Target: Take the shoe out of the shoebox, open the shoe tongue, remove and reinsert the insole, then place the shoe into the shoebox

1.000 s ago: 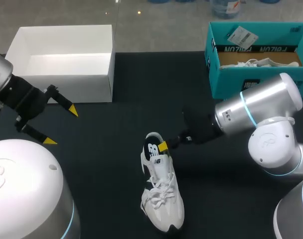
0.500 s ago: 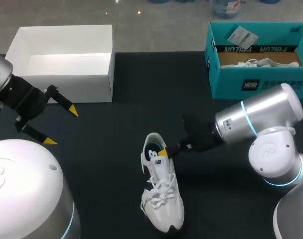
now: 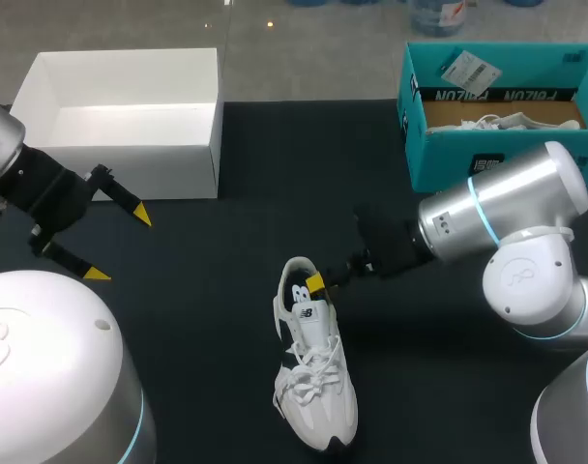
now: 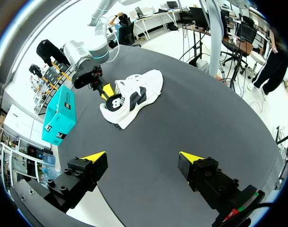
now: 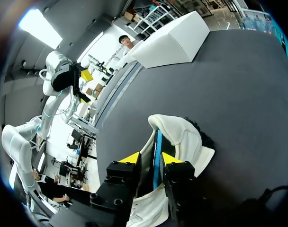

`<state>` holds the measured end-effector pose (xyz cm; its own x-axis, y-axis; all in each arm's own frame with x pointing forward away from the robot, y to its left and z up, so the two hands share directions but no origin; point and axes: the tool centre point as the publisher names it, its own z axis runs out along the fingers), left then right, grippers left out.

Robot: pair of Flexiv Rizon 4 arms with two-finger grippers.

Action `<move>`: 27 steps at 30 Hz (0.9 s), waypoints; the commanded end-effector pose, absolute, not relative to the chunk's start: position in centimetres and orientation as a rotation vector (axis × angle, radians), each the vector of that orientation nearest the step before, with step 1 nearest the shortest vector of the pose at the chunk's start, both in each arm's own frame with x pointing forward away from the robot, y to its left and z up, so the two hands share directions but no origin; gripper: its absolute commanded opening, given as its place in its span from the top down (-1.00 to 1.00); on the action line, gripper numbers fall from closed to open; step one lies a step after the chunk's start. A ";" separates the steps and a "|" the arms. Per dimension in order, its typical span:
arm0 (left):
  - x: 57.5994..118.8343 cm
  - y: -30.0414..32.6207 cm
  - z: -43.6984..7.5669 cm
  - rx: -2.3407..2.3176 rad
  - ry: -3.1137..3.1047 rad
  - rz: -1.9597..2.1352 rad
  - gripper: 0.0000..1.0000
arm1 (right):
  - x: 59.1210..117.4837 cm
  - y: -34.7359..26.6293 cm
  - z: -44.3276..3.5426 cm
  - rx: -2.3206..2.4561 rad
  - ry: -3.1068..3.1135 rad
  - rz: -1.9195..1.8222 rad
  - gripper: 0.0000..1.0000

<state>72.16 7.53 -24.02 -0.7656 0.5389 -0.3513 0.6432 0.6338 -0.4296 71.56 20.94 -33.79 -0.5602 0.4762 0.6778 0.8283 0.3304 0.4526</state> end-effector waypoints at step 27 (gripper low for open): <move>72.1 7.5 -24.0 0.975 2.666 -0.807 -1.00 | 69.6 21.6 -35.2 -1.180 -2.126 -1.064 0.83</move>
